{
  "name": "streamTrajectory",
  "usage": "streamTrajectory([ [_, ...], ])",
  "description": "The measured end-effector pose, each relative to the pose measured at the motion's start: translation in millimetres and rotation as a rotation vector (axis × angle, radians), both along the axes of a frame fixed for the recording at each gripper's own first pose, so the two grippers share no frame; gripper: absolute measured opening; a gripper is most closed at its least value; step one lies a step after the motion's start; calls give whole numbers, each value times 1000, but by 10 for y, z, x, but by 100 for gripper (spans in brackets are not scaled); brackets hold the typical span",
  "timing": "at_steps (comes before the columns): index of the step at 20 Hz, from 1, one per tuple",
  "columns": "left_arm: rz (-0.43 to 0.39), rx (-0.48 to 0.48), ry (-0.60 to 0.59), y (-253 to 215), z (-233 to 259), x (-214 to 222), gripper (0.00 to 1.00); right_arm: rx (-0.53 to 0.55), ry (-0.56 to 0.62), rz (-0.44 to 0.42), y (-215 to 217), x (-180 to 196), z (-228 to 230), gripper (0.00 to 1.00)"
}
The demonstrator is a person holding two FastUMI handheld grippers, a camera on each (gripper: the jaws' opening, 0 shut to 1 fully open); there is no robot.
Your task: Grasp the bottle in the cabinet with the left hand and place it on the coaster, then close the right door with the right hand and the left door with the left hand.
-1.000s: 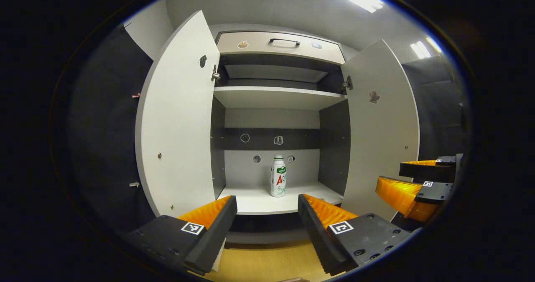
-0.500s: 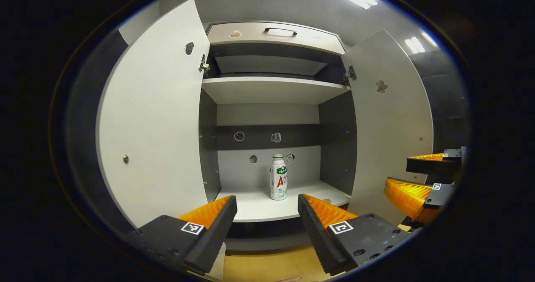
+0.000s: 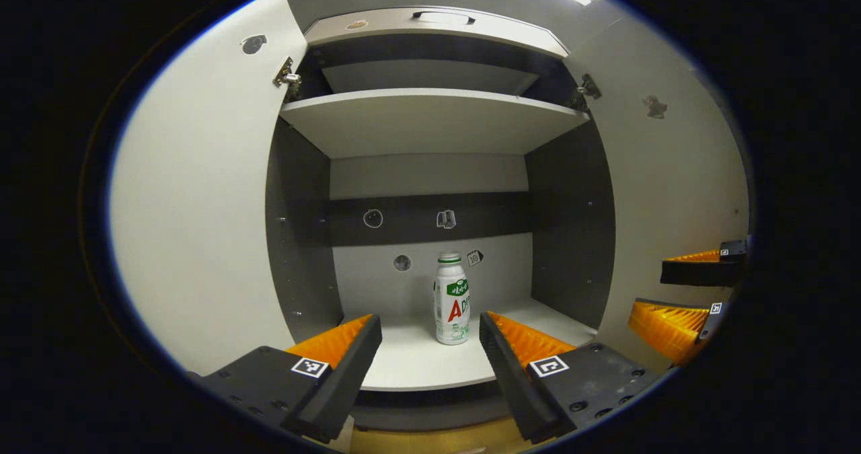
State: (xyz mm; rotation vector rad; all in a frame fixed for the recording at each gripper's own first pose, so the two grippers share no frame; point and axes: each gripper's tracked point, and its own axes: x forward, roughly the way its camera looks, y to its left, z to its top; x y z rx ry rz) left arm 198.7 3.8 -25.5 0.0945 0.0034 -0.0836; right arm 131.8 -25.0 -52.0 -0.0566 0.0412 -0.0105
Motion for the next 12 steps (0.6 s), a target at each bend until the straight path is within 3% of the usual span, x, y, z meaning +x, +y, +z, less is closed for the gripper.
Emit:
streamTrajectory([
  [7,-40,-8,4,-232,-167,680,90,40,65,61,-9,305,-304,98],
  [12,-46,-8,19,-321,-344,1046,89,64,42,47,-105,505,-319,98],
])
